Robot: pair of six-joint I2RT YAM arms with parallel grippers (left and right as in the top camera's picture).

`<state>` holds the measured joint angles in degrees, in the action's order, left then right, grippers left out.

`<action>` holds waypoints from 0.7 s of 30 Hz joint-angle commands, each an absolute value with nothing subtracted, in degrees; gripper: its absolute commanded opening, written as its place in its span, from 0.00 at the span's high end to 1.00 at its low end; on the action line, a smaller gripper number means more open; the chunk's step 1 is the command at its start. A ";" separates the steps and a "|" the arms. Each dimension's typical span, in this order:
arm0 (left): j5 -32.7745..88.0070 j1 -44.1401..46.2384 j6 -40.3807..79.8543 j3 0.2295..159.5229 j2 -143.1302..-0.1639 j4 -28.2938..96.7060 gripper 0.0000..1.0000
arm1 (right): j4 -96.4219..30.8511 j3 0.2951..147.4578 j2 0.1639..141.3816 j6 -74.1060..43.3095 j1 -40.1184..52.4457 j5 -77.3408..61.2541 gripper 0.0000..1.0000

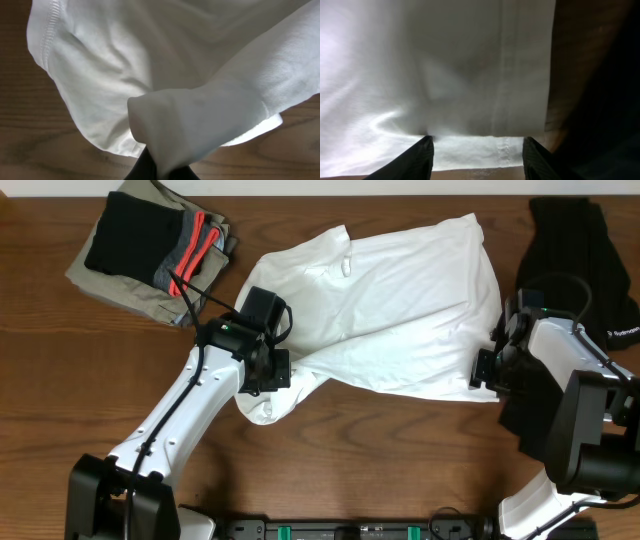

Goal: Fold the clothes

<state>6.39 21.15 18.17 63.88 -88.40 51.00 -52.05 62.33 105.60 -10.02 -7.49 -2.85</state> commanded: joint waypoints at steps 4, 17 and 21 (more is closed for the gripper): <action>5.30 20.80 18.26 63.94 -87.99 51.07 0.94 | -52.05 60.64 106.08 -11.88 -7.11 1.08 0.51; 5.30 20.80 18.26 63.94 -87.99 51.11 0.94 | -51.27 58.43 106.08 -13.34 -7.16 2.96 0.99; 5.23 20.78 17.30 64.10 -87.90 52.03 0.94 | -51.09 59.51 105.67 -14.33 -7.49 1.83 0.99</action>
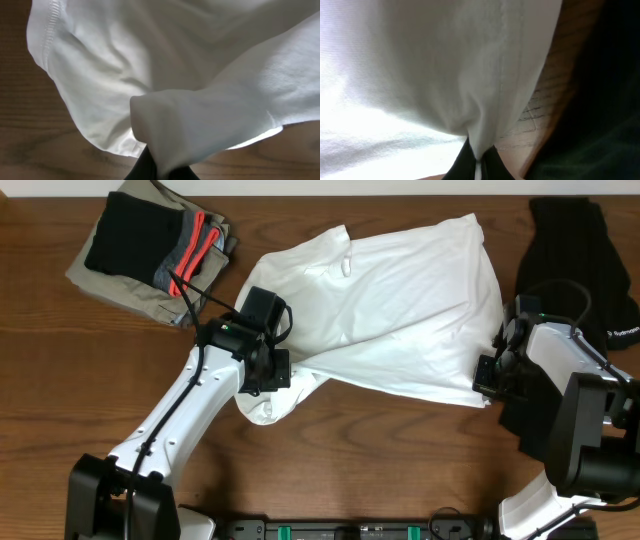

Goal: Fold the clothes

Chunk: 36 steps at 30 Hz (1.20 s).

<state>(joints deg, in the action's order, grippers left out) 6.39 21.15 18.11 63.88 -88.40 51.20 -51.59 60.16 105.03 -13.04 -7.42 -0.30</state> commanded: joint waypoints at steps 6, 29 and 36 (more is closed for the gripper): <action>5.32 20.80 17.91 66.08 -85.41 57.56 0.94 | -58.35 65.56 101.78 -12.75 -9.13 -0.91 0.99; 12.53 20.95 19.77 66.24 -73.89 64.49 0.94 | -78.11 76.60 89.25 -8.67 -10.11 -0.91 0.98; 3.77 20.97 19.09 66.24 -78.11 52.60 0.94 | -69.65 76.60 90.59 -8.67 -9.80 -1.98 0.99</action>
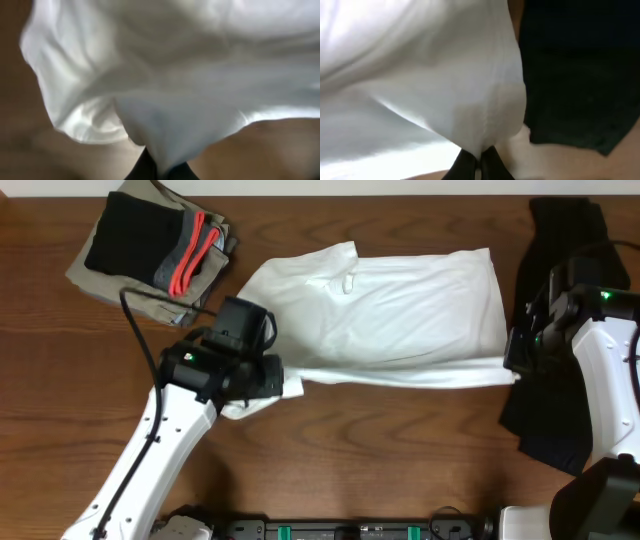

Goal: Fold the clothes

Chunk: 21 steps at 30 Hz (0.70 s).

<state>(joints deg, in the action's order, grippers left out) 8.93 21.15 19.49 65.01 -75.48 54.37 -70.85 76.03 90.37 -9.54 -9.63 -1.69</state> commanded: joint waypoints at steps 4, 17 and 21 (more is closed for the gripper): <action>3.77 20.95 16.51 66.24 -83.13 49.39 0.94 | -66.32 76.60 93.45 -8.67 -8.95 -1.98 0.99; -5.15 20.91 14.96 66.24 -95.42 32.99 0.94 | -52.86 76.60 106.63 -8.03 -7.75 -4.95 0.99; -6.61 20.91 14.96 66.24 -96.25 29.36 0.94 | -50.54 76.60 107.96 -7.60 -7.73 -5.17 0.99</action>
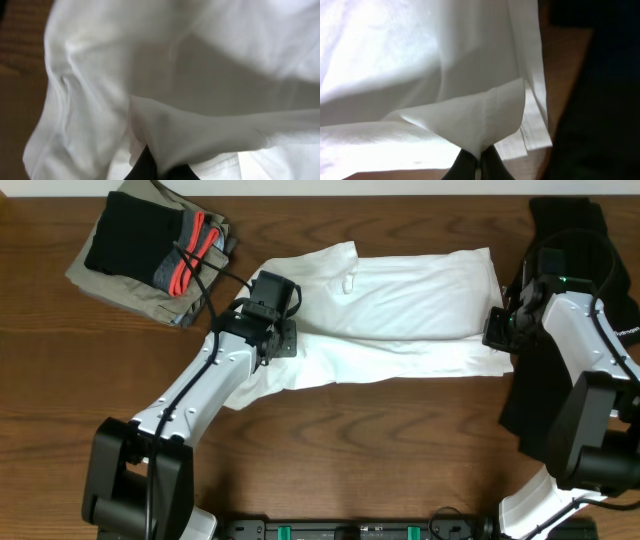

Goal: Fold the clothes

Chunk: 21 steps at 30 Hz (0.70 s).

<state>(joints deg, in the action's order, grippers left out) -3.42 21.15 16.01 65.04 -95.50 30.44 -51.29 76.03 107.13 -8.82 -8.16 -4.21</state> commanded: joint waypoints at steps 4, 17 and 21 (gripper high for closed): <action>-8.38 20.88 14.96 66.24 -97.03 28.34 0.94 | -48.75 76.60 108.88 -7.38 -7.42 -5.32 0.99; -8.67 20.64 14.96 66.24 -100.64 27.75 0.41 | -44.27 76.60 109.14 -7.18 -7.16 -5.41 0.61; -8.62 19.22 15.18 66.54 -99.02 30.13 0.02 | -44.49 76.60 109.12 -7.18 -7.20 -5.41 0.35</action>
<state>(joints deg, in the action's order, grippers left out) -7.53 20.69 15.33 65.04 -100.20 28.40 -44.31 76.03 108.51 -7.42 -7.62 -5.34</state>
